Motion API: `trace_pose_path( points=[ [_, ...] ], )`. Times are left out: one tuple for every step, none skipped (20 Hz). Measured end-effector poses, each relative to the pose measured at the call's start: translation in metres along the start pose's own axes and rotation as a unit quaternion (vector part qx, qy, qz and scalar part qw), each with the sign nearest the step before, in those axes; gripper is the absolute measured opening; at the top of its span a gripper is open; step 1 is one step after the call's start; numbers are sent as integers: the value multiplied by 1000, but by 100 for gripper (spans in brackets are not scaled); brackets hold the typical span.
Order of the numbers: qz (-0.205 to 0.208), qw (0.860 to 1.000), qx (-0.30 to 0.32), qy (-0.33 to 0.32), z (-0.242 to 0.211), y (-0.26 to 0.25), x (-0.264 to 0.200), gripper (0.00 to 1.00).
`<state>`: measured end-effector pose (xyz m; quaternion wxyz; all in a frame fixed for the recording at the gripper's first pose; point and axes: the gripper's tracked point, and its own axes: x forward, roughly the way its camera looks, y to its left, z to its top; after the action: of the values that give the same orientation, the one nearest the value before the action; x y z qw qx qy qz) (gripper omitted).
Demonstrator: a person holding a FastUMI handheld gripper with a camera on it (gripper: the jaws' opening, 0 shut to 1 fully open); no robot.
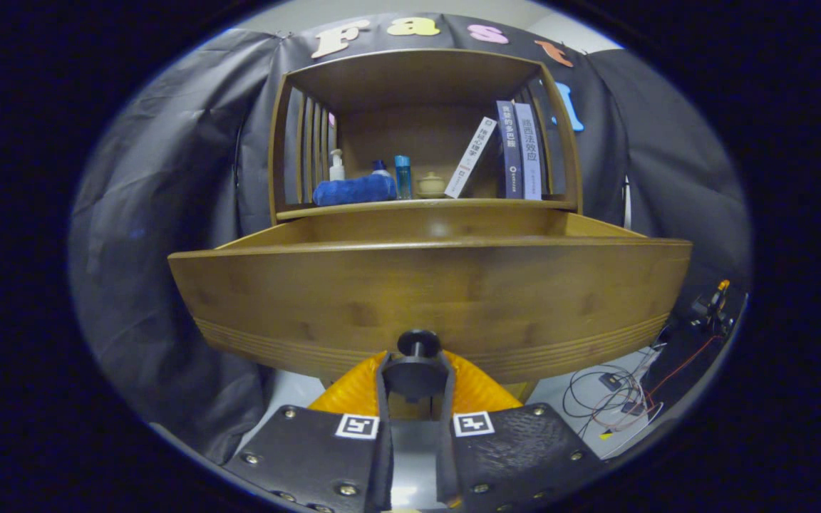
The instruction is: Pull open the drawer, take out the items inside it, and place them on the countertop above the cabinet.
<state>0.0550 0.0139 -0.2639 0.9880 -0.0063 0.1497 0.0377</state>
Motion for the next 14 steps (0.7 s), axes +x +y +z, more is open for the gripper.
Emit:
trace_pose_path(
  points=[
    [1, 1000, 3, 1, -1, 0, -2, 24],
    [1, 1000, 2, 2, -1, -1, -7, 24],
    [-3, 1000, -3, -15, 4, -4, -15, 32],
    [-1, 999, -10, -34, 11, -3, -20, 40],
    [-3, 999, -18, -46, 24, -2, -26, 42],
    [-8, 998, -26, -55, 35, -2, -30, 42],
    [-18, 997, -31, -61, 43, -6, -33, 43],
    [-25, 997, -28, -74, 53, -9, -39, 43],
    [-30, 996, -23, -84, 63, -10, -40, 52],
    [-31, 995, -17, -88, 74, -9, -41, 61],
    [-28, 996, -12, -88, 80, -8, -43, 70],
    [-28, 996, -11, -87, 87, -9, -45, 79],
    [-29, 995, -8, -93, 99, -11, -50, 89],
    [-32, 994, -4, -108, 115, -13, -54, 98]
  ],
)
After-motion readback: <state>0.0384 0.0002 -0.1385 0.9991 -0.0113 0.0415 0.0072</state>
